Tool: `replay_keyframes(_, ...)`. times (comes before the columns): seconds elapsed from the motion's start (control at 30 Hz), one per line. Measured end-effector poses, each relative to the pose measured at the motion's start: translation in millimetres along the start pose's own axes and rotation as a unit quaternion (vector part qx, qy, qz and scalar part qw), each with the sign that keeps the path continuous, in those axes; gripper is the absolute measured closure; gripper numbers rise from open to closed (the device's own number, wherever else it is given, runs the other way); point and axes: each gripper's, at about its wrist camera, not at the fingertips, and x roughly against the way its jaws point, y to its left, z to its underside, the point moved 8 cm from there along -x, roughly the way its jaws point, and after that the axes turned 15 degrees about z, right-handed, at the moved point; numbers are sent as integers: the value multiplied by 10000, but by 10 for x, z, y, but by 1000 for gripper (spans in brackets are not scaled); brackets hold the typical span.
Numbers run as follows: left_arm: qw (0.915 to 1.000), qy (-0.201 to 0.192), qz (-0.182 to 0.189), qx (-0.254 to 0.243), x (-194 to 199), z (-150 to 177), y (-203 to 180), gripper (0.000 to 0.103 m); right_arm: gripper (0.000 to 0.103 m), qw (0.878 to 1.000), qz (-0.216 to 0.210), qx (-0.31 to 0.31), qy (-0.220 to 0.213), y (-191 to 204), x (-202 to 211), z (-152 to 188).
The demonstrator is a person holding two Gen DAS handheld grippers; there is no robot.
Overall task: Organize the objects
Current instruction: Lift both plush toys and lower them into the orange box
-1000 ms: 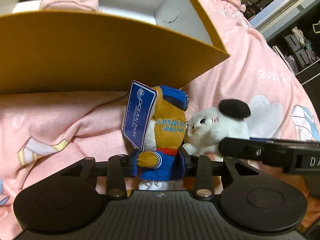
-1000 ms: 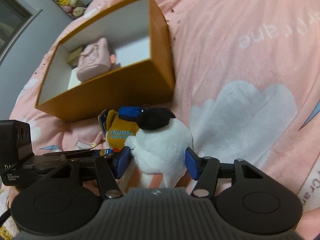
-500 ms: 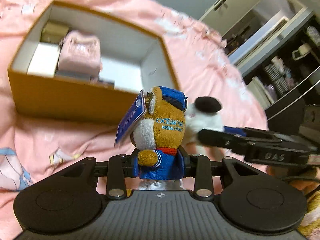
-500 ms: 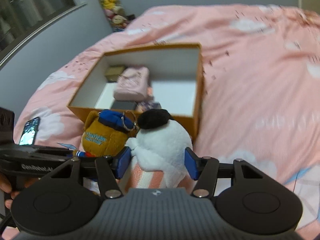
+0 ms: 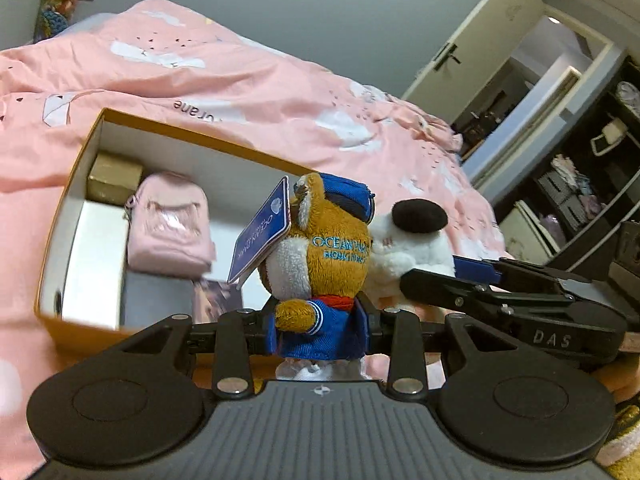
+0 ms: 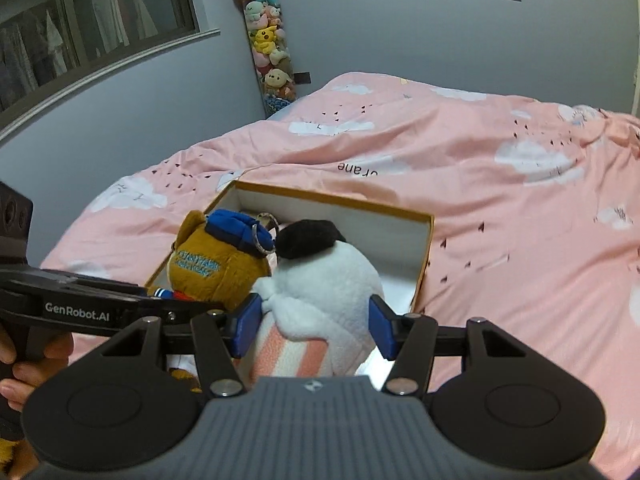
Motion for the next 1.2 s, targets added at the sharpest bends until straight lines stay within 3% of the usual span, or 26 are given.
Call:
replay_keyframes(0.27,9989,448,-63,-78,-338,-269,286,63,44,9976,27,665,180,82,-565,-174)
replay_keyframes(0.6,9936,1096,-257,30,-879,-639,704,63,44,9924,172,1040,632,59,-1297,-354)
replay_keyframes(0.87,9876,1487,-474,176,-1223,-635,969,63,44,9823,432,1675,712,96,-1702,-267)
replay_keyframes(1.2,9829,1675,-665,367,-1433,-550,1171,61,44,9678,638,2349,640,130,-1996,-102)
